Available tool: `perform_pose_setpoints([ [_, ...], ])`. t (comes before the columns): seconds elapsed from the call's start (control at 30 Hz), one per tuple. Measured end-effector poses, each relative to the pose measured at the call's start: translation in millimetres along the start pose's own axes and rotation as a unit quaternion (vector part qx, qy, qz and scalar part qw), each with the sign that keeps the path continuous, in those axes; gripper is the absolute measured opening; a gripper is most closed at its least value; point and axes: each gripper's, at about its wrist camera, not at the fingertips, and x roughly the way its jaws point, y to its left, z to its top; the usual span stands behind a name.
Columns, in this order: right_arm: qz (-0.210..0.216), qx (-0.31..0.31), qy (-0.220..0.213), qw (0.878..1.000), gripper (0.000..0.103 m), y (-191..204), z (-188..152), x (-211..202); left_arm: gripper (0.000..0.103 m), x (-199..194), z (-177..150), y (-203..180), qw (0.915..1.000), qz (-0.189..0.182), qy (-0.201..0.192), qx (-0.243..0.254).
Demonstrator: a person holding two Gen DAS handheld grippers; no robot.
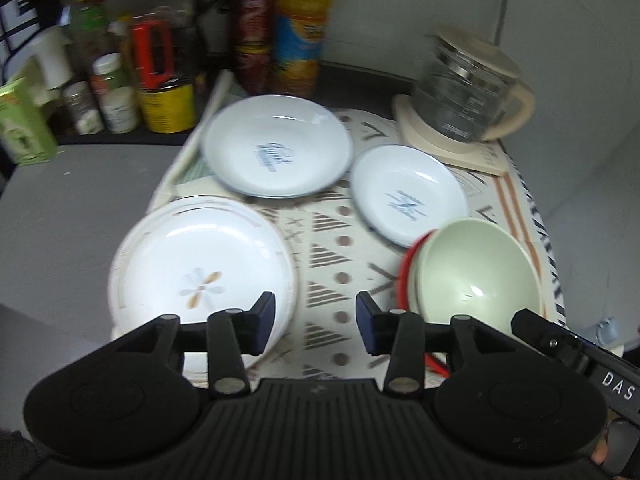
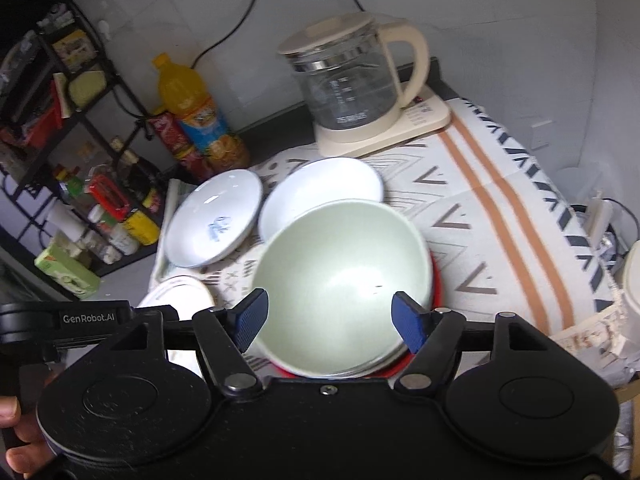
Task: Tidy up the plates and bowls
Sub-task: 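Move both tools toward the white plate printed 'Sweet'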
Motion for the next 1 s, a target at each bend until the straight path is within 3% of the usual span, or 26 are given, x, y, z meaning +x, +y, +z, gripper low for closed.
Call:
perform_pose_setpoints([
  [0.2, 0.024, -0.010, 0.002, 1.000, 0.067, 21.2, -5.2, 6.1, 0.046, -14.1, -7.3, 30.9, 0.9991, 0.033, -0.008, -0.026],
  [0.53, 0.053, -0.028, 0.035, 0.998, 0.068, 53.3, -19.0, 16.0, 0.068, -29.0, -26.4, 61.7, 0.9966, 0.067, -0.015, -0.045],
  [1.0, 0.056, -0.107, 0.049, 0.991, 0.100, 82.5, -25.0, 15.8, 0.089, -33.1, -35.5, 86.1, 0.9964, 0.050, -0.022, -0.064],
])
